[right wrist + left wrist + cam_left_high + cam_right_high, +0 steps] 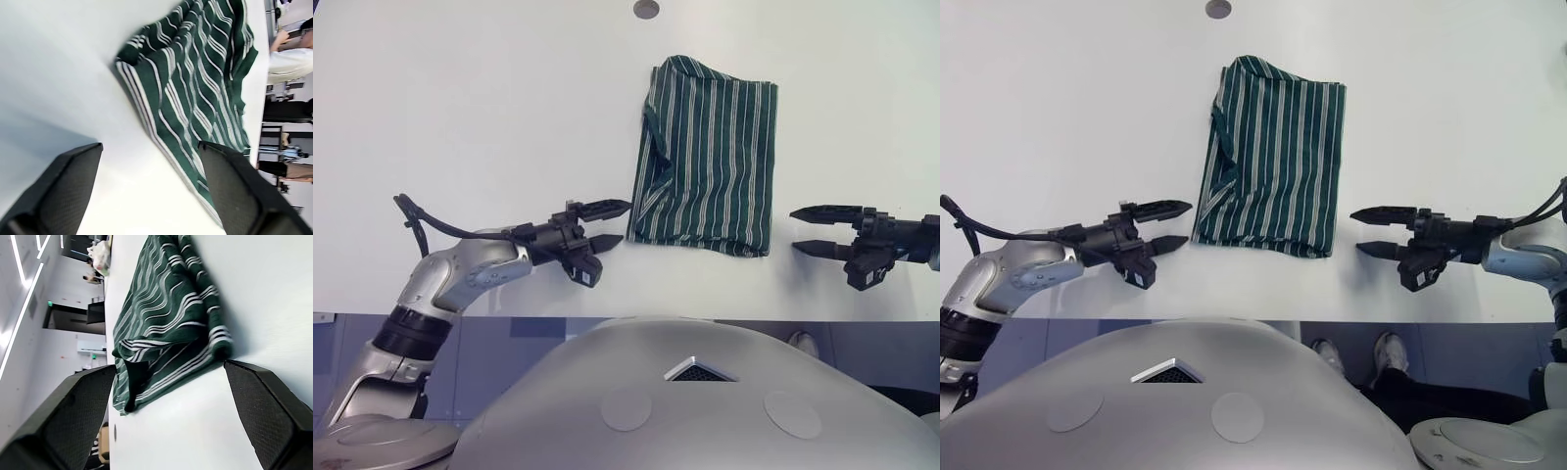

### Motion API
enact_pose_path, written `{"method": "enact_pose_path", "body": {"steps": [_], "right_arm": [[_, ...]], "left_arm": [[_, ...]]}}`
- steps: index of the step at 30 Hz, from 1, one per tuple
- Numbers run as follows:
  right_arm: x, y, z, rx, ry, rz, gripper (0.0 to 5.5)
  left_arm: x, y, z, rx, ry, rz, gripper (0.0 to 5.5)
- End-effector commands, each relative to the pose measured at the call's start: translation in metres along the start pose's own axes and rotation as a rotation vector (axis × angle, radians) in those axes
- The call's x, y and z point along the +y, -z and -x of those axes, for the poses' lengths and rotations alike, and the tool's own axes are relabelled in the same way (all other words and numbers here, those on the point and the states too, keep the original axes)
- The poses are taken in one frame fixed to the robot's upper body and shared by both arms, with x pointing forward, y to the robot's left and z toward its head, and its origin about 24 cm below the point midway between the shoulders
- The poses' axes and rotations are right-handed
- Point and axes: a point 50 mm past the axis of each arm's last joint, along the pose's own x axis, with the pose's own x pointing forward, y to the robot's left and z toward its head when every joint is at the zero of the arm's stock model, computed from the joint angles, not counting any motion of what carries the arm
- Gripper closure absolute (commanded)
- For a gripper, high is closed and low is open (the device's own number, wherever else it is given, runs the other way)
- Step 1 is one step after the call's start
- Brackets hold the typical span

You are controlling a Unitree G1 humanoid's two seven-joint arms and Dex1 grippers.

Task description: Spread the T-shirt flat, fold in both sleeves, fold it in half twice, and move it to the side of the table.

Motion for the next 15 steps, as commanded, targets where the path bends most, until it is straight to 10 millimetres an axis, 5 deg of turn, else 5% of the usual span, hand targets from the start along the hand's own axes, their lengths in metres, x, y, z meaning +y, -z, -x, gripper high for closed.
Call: {"method": "enact_pose_path", "body": {"steps": [1, 5, 12, 15], "right_arm": [[0.042, -0.006, -0.022, 0.019, -0.164, -0.092, 1.87], [0.054, -0.016, -0.031, -0.006, -0.174, -0.102, 1.87], [0.032, -0.031, -0.059, -0.081, -0.134, -0.046, 1.87], [0.057, -0.022, -0.036, -0.020, -0.191, -0.103, 2.07]], "left_arm": [[-0.022, 0.005, -0.010, 0.035, 0.112, -0.013, 1.42], [-0.031, 0.006, -0.019, 0.028, 0.150, -0.022, 1.42], [-0.027, 0.010, -0.045, -0.010, 0.165, -0.046, 1.42], [-0.033, 0.009, -0.048, -0.038, 0.216, -0.047, 1.39]]}}
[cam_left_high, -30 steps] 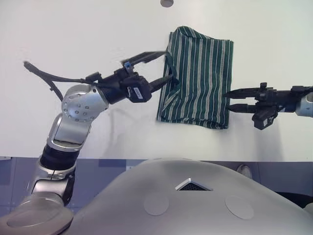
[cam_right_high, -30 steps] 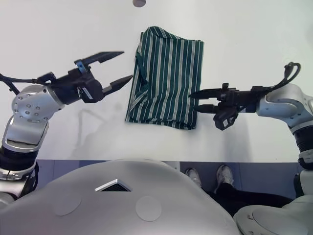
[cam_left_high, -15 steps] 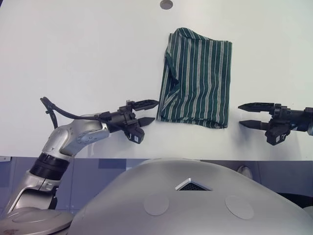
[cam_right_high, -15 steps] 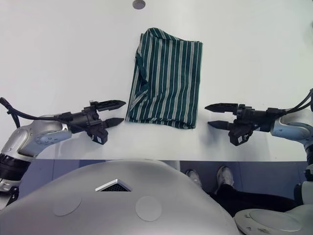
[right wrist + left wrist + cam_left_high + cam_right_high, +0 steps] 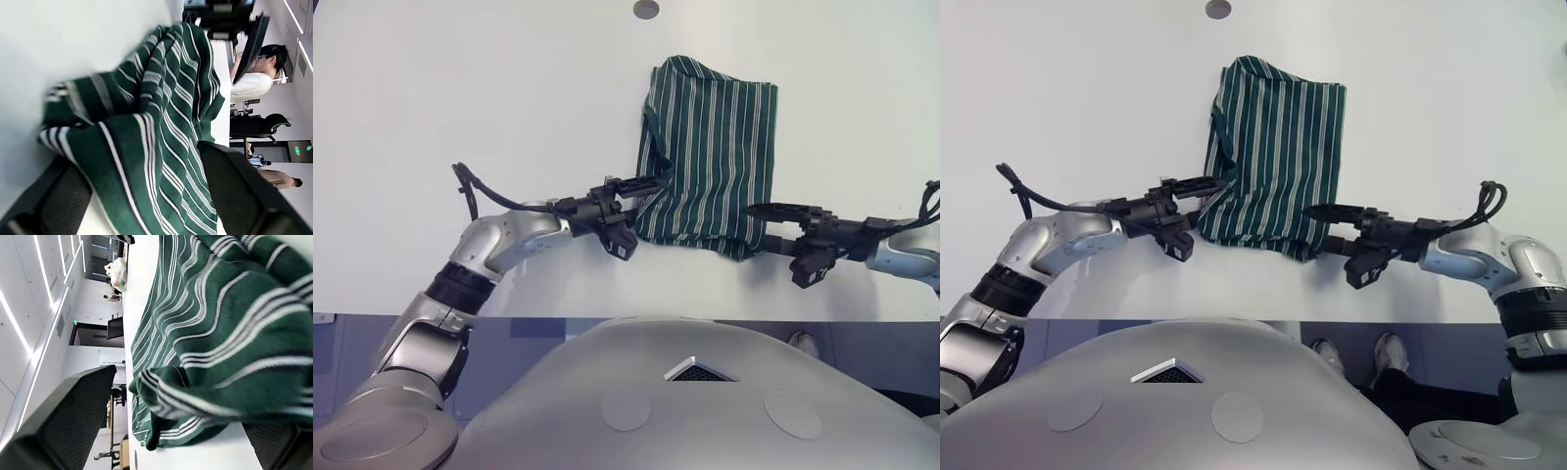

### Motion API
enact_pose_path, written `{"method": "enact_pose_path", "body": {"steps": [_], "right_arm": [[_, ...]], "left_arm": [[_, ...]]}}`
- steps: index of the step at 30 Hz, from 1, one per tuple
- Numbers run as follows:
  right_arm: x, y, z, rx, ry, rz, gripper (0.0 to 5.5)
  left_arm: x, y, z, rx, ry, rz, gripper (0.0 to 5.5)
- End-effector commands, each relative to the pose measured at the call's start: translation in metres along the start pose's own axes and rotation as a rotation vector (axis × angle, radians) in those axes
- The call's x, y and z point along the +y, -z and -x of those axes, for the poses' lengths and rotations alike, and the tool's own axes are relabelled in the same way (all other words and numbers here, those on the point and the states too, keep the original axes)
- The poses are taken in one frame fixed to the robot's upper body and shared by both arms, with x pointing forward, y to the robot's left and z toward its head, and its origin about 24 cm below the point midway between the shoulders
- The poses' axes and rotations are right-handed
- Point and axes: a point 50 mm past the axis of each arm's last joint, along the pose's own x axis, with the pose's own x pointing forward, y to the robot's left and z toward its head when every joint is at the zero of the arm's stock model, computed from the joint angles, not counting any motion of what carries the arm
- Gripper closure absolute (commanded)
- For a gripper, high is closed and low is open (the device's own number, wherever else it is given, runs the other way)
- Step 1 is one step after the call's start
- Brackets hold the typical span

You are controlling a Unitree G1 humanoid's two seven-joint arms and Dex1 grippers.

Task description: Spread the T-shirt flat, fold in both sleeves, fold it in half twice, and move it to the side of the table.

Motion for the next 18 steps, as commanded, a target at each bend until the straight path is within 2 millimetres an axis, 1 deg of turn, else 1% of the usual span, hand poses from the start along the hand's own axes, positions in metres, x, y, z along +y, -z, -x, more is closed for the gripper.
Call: {"method": "enact_pose_path", "body": {"steps": [1, 3, 7, 11, 13, 15, 16, 17, 18], "right_arm": [[0.071, 0.000, 0.030, 0.095, -0.322, -0.158, 2.32], [0.076, 0.002, 0.032, 0.108, -0.321, -0.170, 2.83], [0.071, 0.006, 0.021, 0.092, -0.278, -0.160, 3.60], [0.067, 0.008, 0.009, 0.076, -0.253, -0.156, 4.55], [0.065, 0.008, 0.006, 0.069, -0.243, -0.162, 4.97], [0.062, 0.007, 0.002, 0.061, -0.230, -0.171, 5.17], [0.056, 0.008, -0.001, 0.055, -0.211, -0.172, 5.20], [0.041, 0.012, -0.003, 0.052, -0.186, -0.163, 5.28], [0.022, 0.015, -0.006, 0.047, -0.162, -0.155, 5.34]], "left_arm": [[-0.046, -0.001, 0.004, 0.018, 0.274, 0.036, 1.63], [-0.049, -0.001, 0.003, 0.012, 0.290, 0.047, 2.07], [-0.054, -0.002, 0.004, 0.009, 0.321, 0.066, 2.77], [-0.054, -0.002, -0.002, 0.004, 0.316, 0.077, 3.64], [-0.053, -0.003, -0.004, 0.001, 0.332, 0.090, 3.85], [-0.052, -0.002, -0.005, -0.004, 0.380, 0.123, 4.03], [-0.050, -0.002, -0.003, -0.011, 0.415, 0.155, 4.09], [-0.045, -0.001, 0.000, -0.020, 0.451, 0.193, 4.22], [-0.038, 0.001, 0.003, -0.032, 0.484, 0.225, 4.32]]}}
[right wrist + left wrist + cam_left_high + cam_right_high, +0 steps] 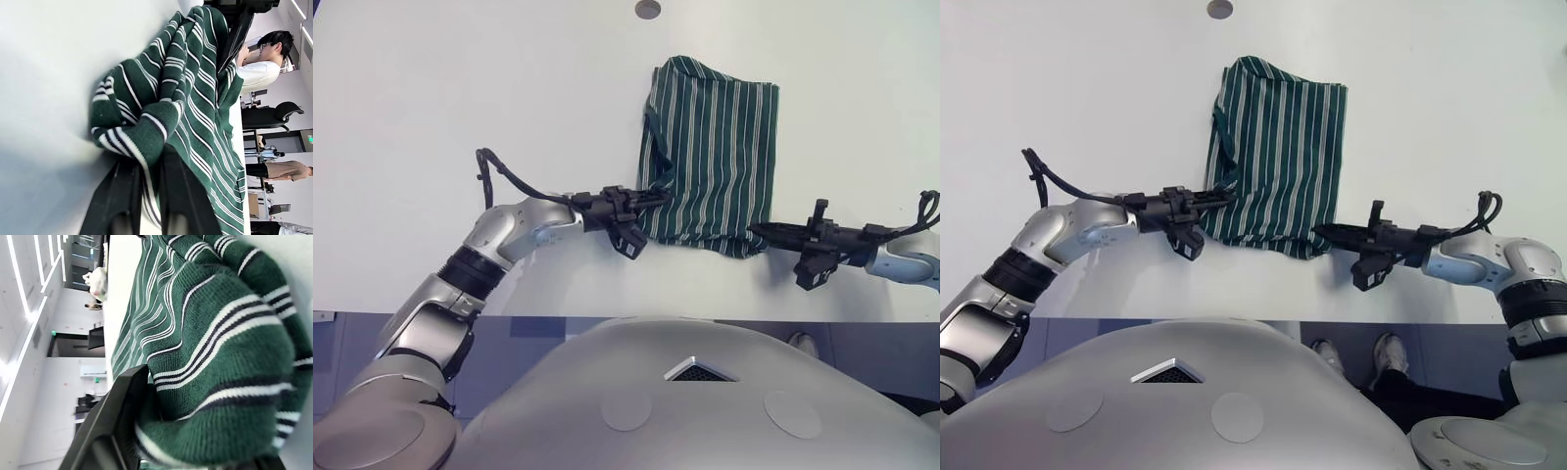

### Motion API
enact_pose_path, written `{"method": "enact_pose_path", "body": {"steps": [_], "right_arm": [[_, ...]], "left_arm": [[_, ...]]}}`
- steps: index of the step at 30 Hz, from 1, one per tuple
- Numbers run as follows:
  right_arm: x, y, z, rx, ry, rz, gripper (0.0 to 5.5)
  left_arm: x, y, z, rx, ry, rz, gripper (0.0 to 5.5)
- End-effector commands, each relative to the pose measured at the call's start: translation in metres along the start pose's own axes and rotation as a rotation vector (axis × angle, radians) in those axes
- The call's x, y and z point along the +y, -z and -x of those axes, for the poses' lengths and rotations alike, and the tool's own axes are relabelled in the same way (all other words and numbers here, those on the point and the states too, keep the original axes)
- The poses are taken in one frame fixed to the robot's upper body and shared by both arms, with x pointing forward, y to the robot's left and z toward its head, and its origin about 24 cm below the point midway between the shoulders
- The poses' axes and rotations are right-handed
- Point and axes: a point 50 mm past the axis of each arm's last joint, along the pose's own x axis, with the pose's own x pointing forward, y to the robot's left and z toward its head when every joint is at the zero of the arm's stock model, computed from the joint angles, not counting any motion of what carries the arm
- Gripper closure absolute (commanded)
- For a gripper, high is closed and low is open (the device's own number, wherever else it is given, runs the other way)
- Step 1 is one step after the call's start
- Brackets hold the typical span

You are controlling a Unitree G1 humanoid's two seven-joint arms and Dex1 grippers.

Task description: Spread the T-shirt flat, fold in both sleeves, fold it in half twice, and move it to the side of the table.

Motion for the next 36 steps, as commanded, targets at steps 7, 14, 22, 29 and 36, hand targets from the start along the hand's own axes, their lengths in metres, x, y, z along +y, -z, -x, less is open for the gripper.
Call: {"method": "enact_pose_path", "body": {"steps": [7, 14, 22, 29, 36], "right_arm": [[-0.109, -0.012, -0.017, 0.012, -0.188, -0.259, 5.42], [-0.093, -0.062, -0.003, -0.052, -0.634, -0.551, 5.42], [-0.089, -0.077, -0.001, -0.124, -0.668, -0.840, 5.42], [-0.113, -0.031, -0.023, -0.117, -0.544, -1.061, 5.42], [-0.105, 0.019, -0.059, -0.077, -0.477, -1.296, 5.42]], "left_arm": [[0.025, 0.005, 0.029, -0.090, 0.380, 0.308, 5.49], [0.040, -0.009, 0.070, -0.233, 0.625, 0.663, 5.50], [0.038, -0.044, 0.097, -0.388, 0.763, 1.047, 5.50], [0.063, 0.009, 0.084, -0.347, 0.608, 1.311, 5.50], [0.050, 0.048, 0.076, -0.295, 0.486, 1.516, 5.50]]}}
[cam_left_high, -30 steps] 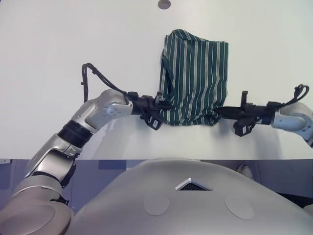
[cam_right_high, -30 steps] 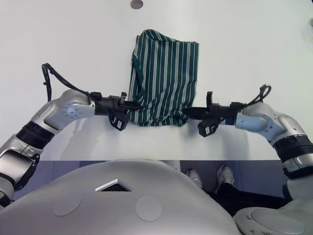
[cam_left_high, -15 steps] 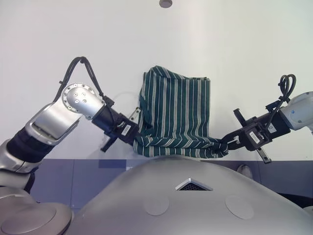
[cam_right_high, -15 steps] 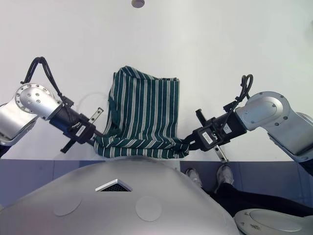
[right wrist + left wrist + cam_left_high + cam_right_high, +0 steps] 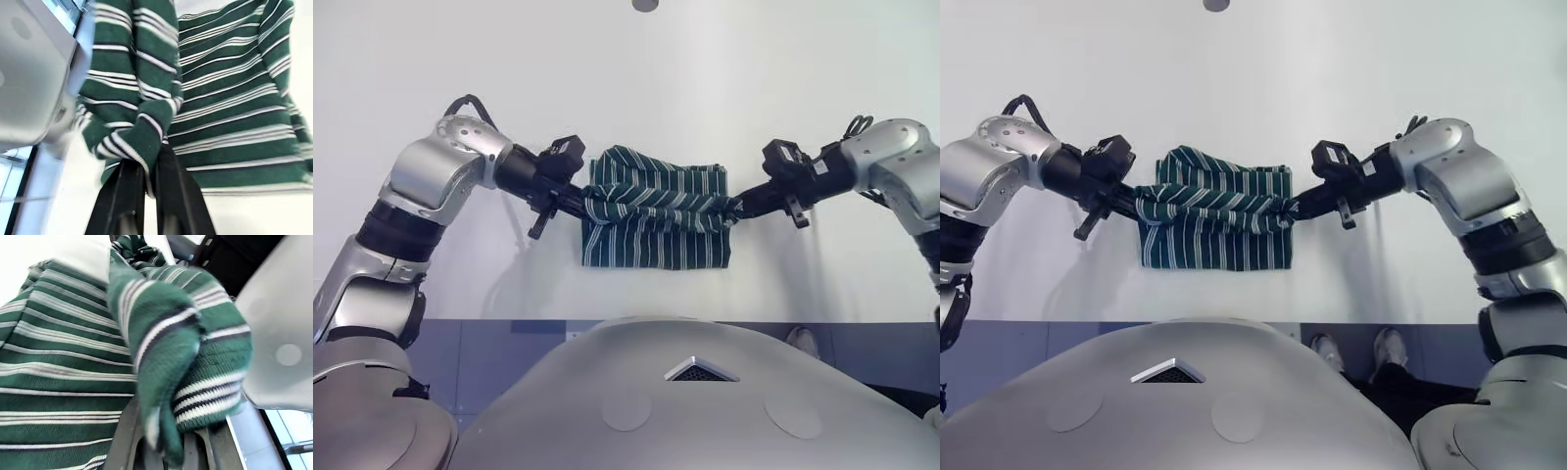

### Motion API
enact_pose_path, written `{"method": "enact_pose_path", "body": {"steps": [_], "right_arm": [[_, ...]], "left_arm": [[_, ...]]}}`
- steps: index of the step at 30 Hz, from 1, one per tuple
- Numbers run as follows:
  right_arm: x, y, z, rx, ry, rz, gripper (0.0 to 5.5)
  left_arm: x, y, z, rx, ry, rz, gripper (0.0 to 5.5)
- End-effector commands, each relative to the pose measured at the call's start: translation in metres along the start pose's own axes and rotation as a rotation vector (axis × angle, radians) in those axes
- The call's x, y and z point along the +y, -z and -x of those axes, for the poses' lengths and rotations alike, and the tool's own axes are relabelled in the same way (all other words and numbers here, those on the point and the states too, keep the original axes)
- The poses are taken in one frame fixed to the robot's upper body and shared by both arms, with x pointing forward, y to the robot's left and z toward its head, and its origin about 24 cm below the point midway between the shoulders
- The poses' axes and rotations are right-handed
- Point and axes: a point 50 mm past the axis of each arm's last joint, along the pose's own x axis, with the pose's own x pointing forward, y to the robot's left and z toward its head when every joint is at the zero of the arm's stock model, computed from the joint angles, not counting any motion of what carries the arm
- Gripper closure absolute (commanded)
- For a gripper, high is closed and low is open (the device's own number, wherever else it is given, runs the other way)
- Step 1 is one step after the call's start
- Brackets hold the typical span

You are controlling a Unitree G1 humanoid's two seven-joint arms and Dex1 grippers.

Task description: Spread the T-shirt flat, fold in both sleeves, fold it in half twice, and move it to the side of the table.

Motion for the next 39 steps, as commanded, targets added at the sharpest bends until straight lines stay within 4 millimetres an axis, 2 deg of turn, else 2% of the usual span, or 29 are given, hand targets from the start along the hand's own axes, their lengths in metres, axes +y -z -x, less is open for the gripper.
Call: {"method": "enact_pose_path", "body": {"steps": [1, 7, 9, 10, 14, 19, 22, 25, 27, 28, 30, 31, 32, 33, 34, 36, 37, 39], "right_arm": [[-0.019, 0.004, -0.007, -0.019, 0.037, -0.078, 5.42], [-0.032, 0.012, -0.009, -0.079, 0.107, -0.142, 5.42], [-0.037, 0.013, -0.010, -0.097, 0.152, -0.161, 5.42], [-0.039, 0.013, -0.010, -0.112, 0.175, -0.172, 5.05], [-0.043, 0.013, -0.007, -0.192, 0.237, -0.214, 4.24], [-0.051, 0.013, -0.001, -0.411, 0.403, -0.330, 3.27], [-0.049, 0.021, -0.005, -0.567, 0.529, -0.411, 2.57], [-0.042, 0.030, -0.011, -0.682, 0.680, -0.448, 2.11], [-0.040, 0.034, -0.010, -0.766, 0.823, -0.470, 1.70], [-0.041, 0.035, -0.006, -0.816, 0.920, -0.477, 1.52], [-0.045, 0.040, 0.015, -0.971, 1.230, -0.521, 1.32], [-0.046, 0.043, 0.024, -1.028, 1.352, -0.553, 1.32], [-0.047, 0.048, 0.033, -1.056, 1.495, -0.577, 1.32], [-0.048, 0.051, 0.039, -1.060, 1.607, -0.595, 1.32], [-0.050, 0.053, 0.045, -1.055, 1.699, -0.604, 1.32], [-0.054, 0.051, 0.051, -1.040, 1.794, -0.585, 1.29], [-0.057, 0.047, 0.052, -1.032, 1.801, -0.560, 1.29], [-0.061, 0.042, 0.048, -1.020, 1.793, -0.523, 1.29]], "left_arm": [[0.015, -0.007, 0.004, -0.056, -0.056, 0.037, 5.50], [0.031, -0.007, -0.003, -0.082, -0.140, 0.038, 5.50], [0.039, -0.001, -0.002, -0.056, -0.227, 0.033, 5.50], [0.043, 0.001, -0.002, -0.049, -0.267, 0.034, 5.14], [0.047, 0.002, 0.002, -0.059, -0.314, 0.038, 4.38], [0.048, -0.007, 0.015, -0.178, -0.461, 0.043, 3.51], [0.046, -0.006, 0.024, -0.273, -0.678, 0.105, 2.87], [0.041, 0.012, 0.039, -0.282, -0.956, 0.157, 2.48], [0.034, 0.018, 0.056, -0.324, -1.144, 0.157, 2.24], [0.030, 0.013, 0.063, -0.370, -1.232, 0.114, 2.24], [0.012, -0.031, 0.068, -0.633, -1.295, -0.138, 2.24], [0.002, -0.050, 0.063, -0.748, -1.267, -0.239, 2.24], [-0.008, -0.070, 0.049, -0.825, -1.173, -0.349, 2.24], [-0.014, -0.084, 0.032, -0.843, -1.078, -0.432, 2.24], [-0.017, -0.093, 0.007, -0.803, -0.925, -0.484, 2.24], [-0.017, -0.090, -0.045, -0.597, -0.598, -0.520, 1.82], [-0.012, -0.080, -0.062, -0.502, -0.487, -0.495, 1.65], [0.001, -0.061, -0.080, -0.361, -0.382, -0.467, 1.21]]}}
